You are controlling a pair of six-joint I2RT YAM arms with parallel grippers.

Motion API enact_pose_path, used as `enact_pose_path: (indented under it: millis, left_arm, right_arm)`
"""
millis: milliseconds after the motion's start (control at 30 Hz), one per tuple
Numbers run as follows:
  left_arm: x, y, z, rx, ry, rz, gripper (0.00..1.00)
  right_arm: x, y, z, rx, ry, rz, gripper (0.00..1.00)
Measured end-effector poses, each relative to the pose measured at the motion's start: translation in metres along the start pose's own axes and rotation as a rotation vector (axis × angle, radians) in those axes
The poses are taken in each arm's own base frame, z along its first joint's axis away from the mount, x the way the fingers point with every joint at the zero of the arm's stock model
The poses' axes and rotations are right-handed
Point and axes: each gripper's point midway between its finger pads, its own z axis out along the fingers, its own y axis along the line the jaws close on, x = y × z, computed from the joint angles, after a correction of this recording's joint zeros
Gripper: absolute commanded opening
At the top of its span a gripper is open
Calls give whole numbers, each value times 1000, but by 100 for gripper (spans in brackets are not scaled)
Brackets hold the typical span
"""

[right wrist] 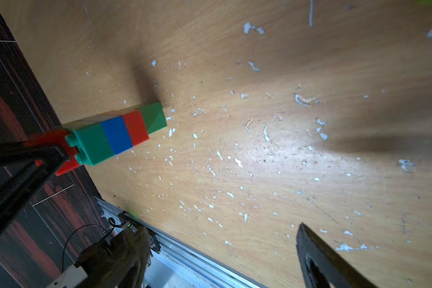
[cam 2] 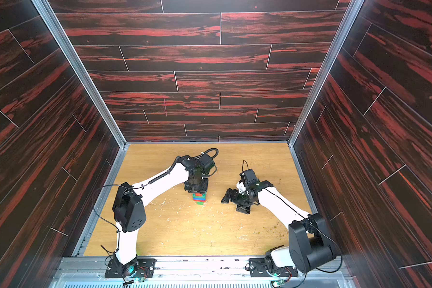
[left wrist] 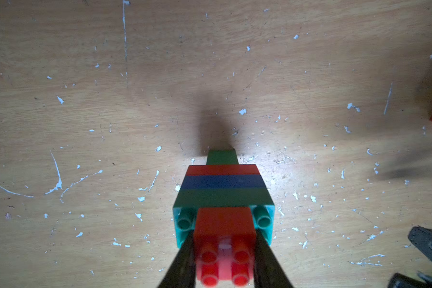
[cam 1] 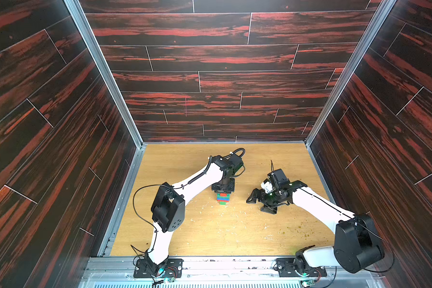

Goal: Assemble a carrot with lego
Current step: Assemble the lego brick with the lego brick.

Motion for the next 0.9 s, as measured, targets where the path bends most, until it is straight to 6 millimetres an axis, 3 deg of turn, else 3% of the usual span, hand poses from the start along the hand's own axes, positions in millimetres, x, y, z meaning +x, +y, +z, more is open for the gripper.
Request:
enact_pose_path:
  millis: [300, 500, 900]
  left_arm:
    - [0, -1, 1, 4, -11, 2, 2]
    - [0, -1, 0, 3, -12, 3, 16]
    - [-1, -2, -2, -6, 2, 2, 31]
  right_arm:
    - [-2, -4, 0, 21, -13, 1, 93]
    - [-4, -3, -2, 24, -21, -1, 93]
    - [-6, -1, -3, 24, -26, -3, 94]
